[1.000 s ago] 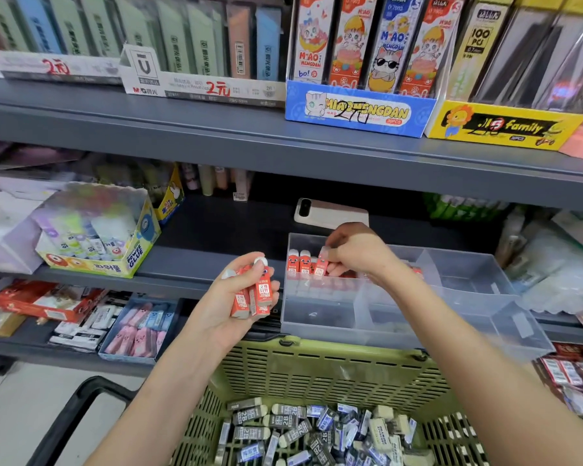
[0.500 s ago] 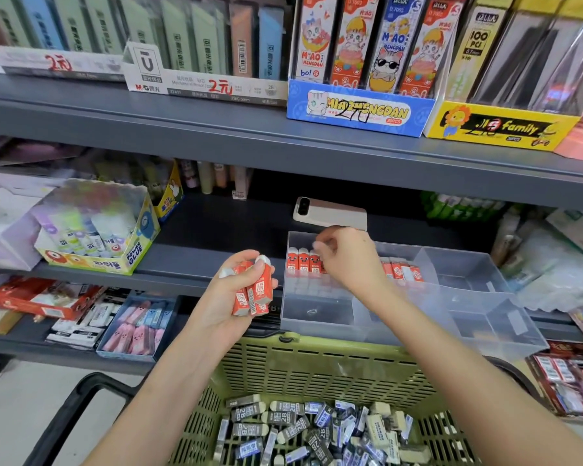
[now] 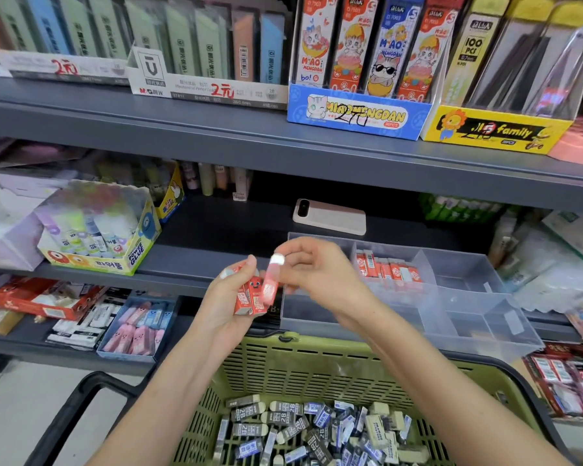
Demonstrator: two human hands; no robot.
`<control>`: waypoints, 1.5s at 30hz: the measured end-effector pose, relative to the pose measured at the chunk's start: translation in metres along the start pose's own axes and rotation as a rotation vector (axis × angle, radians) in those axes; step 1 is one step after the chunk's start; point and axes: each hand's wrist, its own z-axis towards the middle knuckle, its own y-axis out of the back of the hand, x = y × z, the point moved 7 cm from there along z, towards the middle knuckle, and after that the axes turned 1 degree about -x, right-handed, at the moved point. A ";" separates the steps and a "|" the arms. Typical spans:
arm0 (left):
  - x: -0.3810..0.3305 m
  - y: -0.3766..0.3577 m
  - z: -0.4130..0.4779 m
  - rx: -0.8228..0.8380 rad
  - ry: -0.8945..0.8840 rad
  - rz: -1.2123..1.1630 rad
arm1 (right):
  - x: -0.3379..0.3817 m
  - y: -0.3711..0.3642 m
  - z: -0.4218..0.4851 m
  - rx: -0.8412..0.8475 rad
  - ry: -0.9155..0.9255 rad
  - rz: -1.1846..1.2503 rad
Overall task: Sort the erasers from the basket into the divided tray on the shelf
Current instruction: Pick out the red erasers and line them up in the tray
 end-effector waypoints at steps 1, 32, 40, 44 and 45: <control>0.000 0.001 0.000 -0.008 0.008 -0.040 | 0.001 0.015 0.003 -0.069 0.000 0.064; 0.010 -0.011 -0.003 0.169 0.168 -0.133 | 0.000 -0.014 0.011 0.120 0.144 -0.508; 0.013 -0.006 -0.001 0.055 0.209 -0.221 | -0.005 0.022 0.006 -0.081 0.084 -0.020; 0.013 0.000 0.001 -0.043 0.212 -0.301 | -0.001 0.094 0.019 -0.240 0.038 -0.132; 0.013 0.002 0.001 -0.052 0.211 -0.284 | -0.002 0.106 0.024 -0.244 0.018 -0.274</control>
